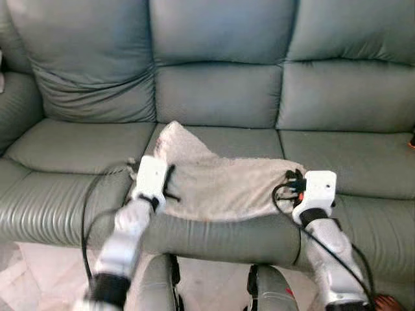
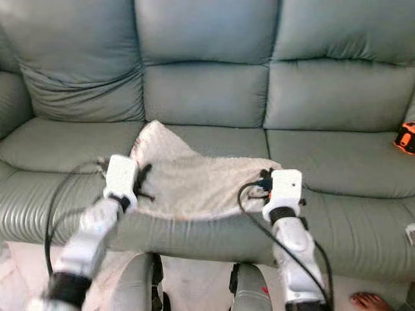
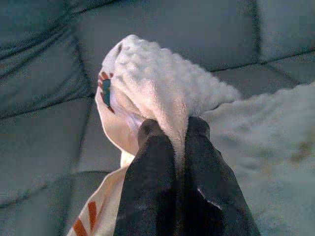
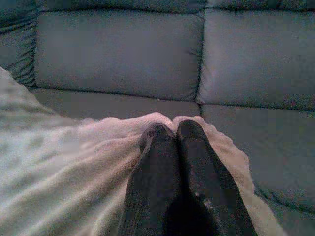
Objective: Move the pillow to the sofa
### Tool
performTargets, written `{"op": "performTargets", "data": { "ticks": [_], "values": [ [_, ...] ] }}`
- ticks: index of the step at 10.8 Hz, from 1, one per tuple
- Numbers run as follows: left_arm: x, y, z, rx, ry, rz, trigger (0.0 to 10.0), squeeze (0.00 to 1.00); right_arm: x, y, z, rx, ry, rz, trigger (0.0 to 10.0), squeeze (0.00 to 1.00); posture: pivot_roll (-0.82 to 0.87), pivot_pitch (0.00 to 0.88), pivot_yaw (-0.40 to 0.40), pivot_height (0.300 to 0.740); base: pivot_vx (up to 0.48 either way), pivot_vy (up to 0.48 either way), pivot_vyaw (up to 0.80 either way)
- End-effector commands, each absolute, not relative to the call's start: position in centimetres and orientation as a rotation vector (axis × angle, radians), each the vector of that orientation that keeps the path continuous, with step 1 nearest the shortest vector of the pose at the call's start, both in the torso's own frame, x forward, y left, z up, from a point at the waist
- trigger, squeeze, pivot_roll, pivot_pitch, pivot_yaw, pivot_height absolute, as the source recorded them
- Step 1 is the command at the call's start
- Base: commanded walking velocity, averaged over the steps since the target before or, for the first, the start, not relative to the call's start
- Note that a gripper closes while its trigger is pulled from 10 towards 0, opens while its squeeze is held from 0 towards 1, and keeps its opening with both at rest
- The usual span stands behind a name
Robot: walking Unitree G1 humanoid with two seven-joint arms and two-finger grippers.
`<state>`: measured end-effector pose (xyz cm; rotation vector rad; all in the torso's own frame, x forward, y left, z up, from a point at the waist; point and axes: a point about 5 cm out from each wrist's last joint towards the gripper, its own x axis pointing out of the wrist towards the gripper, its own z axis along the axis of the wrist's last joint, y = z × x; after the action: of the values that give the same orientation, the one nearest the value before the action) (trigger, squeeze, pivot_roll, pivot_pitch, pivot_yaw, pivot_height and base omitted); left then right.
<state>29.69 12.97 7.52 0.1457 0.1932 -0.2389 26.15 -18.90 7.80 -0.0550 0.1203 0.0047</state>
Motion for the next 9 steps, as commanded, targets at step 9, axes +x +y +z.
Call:
{"op": "performTargets", "data": {
  "ticks": [9],
  "values": [
    [34.0, 13.5, 4.4, 0.286, 0.438, -0.120, 10.0, 0.00, 33.0, -17.5, 7.2, -0.149, 0.289, 0.030, 10.0, 0.00, -0.11, 0.094, 0.027, 0.630, 0.000, 0.000, 0.00]
  ]
}}
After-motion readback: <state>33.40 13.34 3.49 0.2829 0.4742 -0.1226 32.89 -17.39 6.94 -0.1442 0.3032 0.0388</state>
